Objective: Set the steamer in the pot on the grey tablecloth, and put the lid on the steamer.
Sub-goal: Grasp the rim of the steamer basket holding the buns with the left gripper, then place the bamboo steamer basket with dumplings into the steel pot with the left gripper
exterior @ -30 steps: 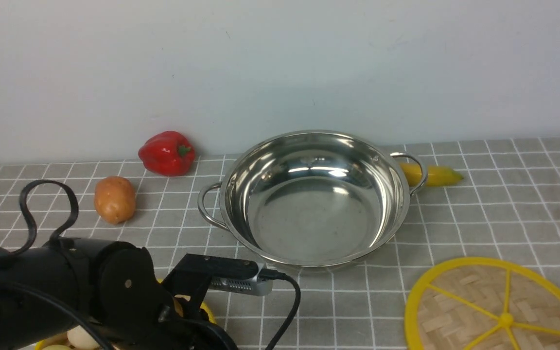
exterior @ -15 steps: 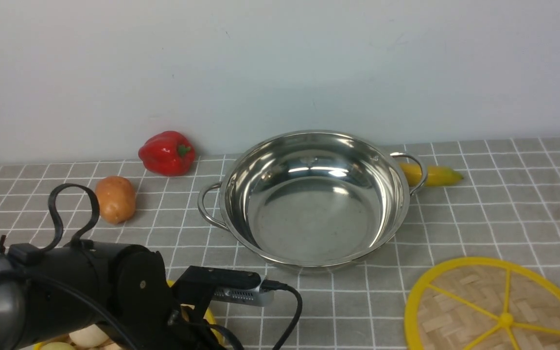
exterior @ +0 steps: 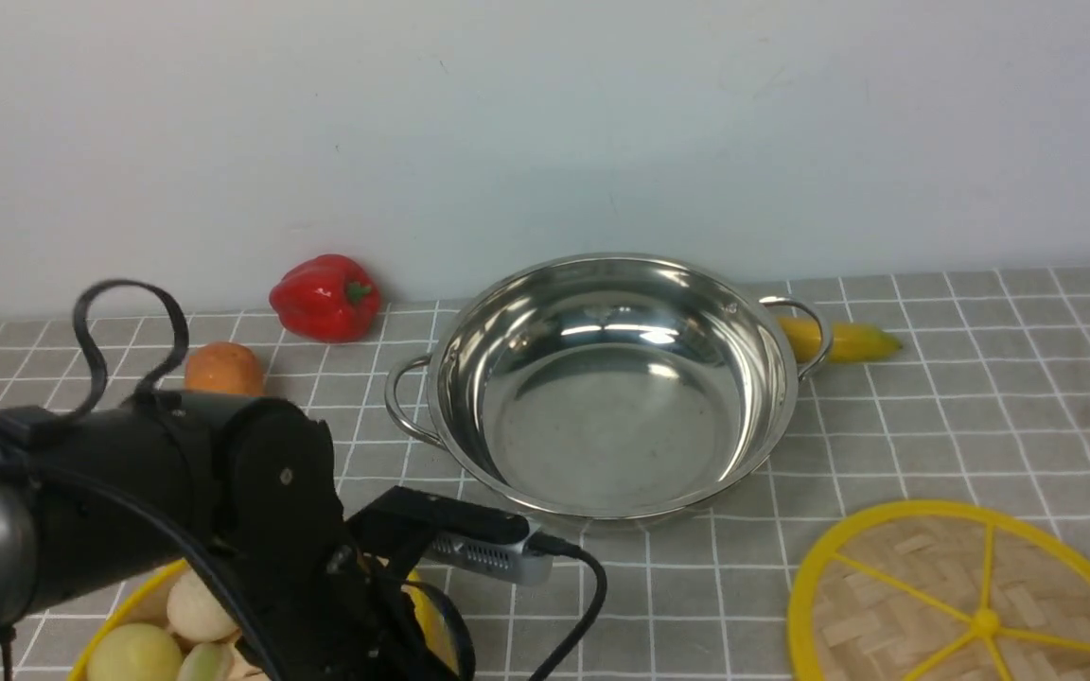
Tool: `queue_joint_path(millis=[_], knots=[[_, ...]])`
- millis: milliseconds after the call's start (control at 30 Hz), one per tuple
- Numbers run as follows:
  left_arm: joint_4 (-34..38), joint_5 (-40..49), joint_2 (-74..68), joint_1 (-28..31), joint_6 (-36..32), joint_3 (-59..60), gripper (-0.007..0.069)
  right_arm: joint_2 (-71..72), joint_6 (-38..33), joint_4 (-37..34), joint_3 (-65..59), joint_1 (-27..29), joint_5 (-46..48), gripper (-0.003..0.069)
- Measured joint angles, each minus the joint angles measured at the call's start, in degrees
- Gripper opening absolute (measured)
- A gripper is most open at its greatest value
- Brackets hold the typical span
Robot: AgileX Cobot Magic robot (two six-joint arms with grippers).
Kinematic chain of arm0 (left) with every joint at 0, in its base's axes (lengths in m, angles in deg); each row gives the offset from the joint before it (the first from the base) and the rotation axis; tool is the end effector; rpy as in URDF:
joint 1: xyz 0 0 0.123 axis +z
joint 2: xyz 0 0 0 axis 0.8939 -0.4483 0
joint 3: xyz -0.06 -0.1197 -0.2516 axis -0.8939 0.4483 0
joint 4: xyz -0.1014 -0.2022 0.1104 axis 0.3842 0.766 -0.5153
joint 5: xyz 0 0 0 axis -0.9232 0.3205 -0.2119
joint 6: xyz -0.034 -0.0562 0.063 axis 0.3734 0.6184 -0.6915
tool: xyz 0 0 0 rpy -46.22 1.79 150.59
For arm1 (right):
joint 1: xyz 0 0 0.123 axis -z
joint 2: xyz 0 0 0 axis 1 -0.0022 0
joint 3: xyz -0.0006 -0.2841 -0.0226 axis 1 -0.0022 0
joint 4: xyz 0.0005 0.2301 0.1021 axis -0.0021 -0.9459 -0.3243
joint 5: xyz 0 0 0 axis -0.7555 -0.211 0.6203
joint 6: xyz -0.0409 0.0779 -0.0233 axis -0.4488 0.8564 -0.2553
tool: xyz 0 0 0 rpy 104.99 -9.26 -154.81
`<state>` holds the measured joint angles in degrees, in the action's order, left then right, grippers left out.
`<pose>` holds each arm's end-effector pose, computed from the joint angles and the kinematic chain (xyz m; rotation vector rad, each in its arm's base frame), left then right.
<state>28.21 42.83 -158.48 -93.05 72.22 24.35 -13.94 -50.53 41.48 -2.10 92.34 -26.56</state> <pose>0.2117 -0.1416 0.1956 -0.6699 -3.0088 0.3035 0.0564 -0.0027 0.1820 0.1778 1.8066 0.0743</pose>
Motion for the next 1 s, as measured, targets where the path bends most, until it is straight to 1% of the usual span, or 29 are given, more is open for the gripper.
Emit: queue_joint_path(millis=[67, 167, 233, 367, 433, 533, 667, 700, 733, 767, 833, 933, 1000], knots=[[-1.7, 4.7, 1.4, 0.0, -0.9, -4.6, 0.0032, 0.0, 0.0, 0.0, 0.0, 0.0, 0.0, 0.0245], [-2.7, 9.5, 2.3, -0.1, -1.4, -10.3, 0.0032, 0.0, 0.0, 0.0, 0.0, 0.0, 0.0, 0.0245], [-5.0, 12.7, 2.4, -0.1, -1.3, -15.2, 0.0032, 0.0, 0.0, 0.0, 0.0, 0.0, 0.0, 0.0245], [-9.7, 13.7, 2.6, -0.1, -1.4, -22.7, 0.0032, 0.0, 0.0, 0.0, 0.0, 0.0, 0.0, 0.0245], [-10.4, 13.7, 2.6, -0.1, -2.2, -24.6, 0.0032, 0.0, 0.0, 0.0, 0.0, 0.0, 0.0, 0.0245], [-10.1, 14.2, 2.6, -0.1, -6.0, -26.5, 0.0032, 0.0, 0.0, 0.0, 0.0, 0.0, 0.0, 0.0245], [-8.8, 15.1, 0.9, -0.1, -13.6, -29.7, 0.0032, 0.0, 0.0, 0.0, 0.0, 0.0, 0.0, 0.0245], [-8.7, 15.2, 0.7, -0.1, -13.9, -29.9, 0.0032, 0.0, 0.0, 0.0, 0.0, 0.0, 0.0, 0.0245], [-8.7, 15.4, -0.6, -0.1, -16.2, -31.5, 0.0032, 0.0, 0.0, 0.0, 0.0, 0.0, 0.0, 0.0245], [-8.7, 15.5, -0.9, -0.1, -16.5, -31.7, 0.0032, 0.0, 0.0, 0.0, 0.0, 0.0, 0.0, 0.0245], [-9.3, 15.7, -3.9, -0.5, -19.6, -35.2, 0.0032, 0.0, 0.0, 0.0, 0.0, 0.0, 0.0, 0.0245], [-12.4, 15.8, -7.5, -2.2, -24.0, -39.0, 0.0032, 0.0, 0.0, 0.0, 0.0, 0.0, 0.0, 0.0245], [-17.1, 15.8, -10.2, -4.8, -27.8, -42.7, 0.0032, 0.0, 0.0, 0.0, 0.0, 0.0, 0.0, 0.0245]])
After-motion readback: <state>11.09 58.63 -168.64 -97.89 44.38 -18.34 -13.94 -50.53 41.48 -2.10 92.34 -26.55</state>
